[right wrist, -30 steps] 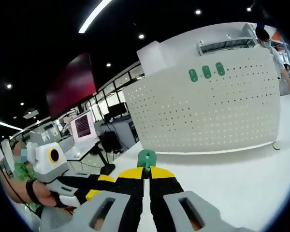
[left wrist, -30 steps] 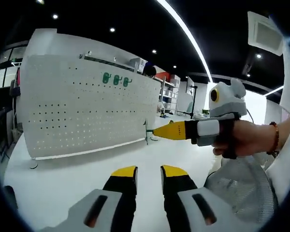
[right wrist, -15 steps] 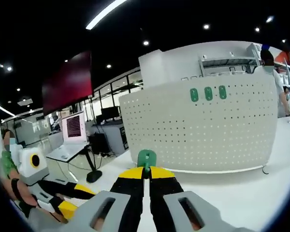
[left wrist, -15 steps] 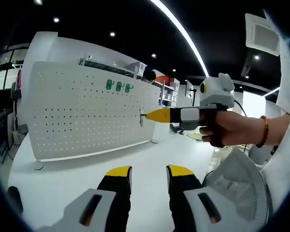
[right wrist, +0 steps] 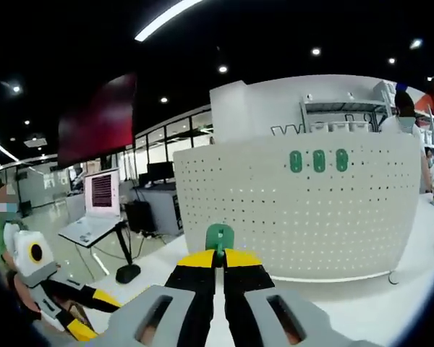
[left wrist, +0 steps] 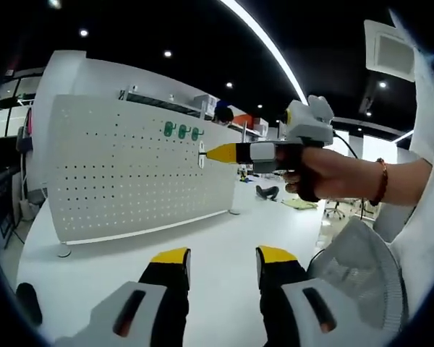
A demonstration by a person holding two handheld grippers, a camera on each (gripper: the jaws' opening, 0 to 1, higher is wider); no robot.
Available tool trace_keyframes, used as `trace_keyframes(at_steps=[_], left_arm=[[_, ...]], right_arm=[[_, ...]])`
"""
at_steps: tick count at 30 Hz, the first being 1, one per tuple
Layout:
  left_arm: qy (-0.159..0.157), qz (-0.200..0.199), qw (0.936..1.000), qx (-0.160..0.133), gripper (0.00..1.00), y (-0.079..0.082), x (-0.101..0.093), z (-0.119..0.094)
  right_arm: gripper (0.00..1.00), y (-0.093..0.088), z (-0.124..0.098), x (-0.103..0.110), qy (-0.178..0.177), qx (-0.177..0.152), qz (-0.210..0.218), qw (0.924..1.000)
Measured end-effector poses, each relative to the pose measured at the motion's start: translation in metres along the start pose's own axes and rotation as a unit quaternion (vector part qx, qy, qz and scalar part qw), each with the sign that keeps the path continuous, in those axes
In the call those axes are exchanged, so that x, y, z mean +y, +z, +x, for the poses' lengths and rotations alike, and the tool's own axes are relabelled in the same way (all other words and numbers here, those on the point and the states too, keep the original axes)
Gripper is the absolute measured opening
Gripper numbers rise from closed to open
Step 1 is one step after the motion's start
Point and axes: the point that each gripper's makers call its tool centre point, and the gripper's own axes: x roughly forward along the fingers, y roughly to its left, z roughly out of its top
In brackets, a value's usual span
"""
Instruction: Insert the hook assembly into the mounting plate slot until the hook locks in place.
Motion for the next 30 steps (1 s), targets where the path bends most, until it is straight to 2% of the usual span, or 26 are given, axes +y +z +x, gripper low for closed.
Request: trace_keyframes(at_steps=[6,10,13,16,20,23,30], left_arm=[[-0.006,0.003,1.0,0.003,0.47,-0.004,0.004,-0.003],[-0.009,0.005,0.9999,0.009,0.5,-0.007,0.006,-0.004],[-0.01,0.006,0.9999,0.009,0.55,-0.008,0.008,-0.004],[-0.018,-0.012,0.9997,0.012,0.58,-0.01,0.009,-0.003],[-0.017,0.003,0.9997,0.019,0.6,-0.011,0.01,-0.003],[-0.021,-0.011,0.9996,0.013,0.6,-0.009,0.011,-0.002],[-0.025,0.009,0.9996,0.012,0.64,0.0,0.009,0.001]], right_arm=[[0.01,0.012,0.007,-0.008,-0.015,-0.011,-0.006,0.9998],[0.01,0.014,0.01,-0.015,-0.026,-0.011,-0.007,0.9996],[0.01,0.016,0.014,-0.018,-0.029,-0.01,-0.008,0.9995],[0.01,0.02,0.017,-0.019,-0.032,-0.008,-0.015,0.9993],[0.01,0.032,0.021,-0.022,-0.035,-0.018,-0.02,0.999],[0.01,0.038,0.027,-0.025,-0.04,-0.022,-0.028,0.9986],[0.01,0.046,0.038,-0.03,-0.05,-0.024,-0.038,0.9977]])
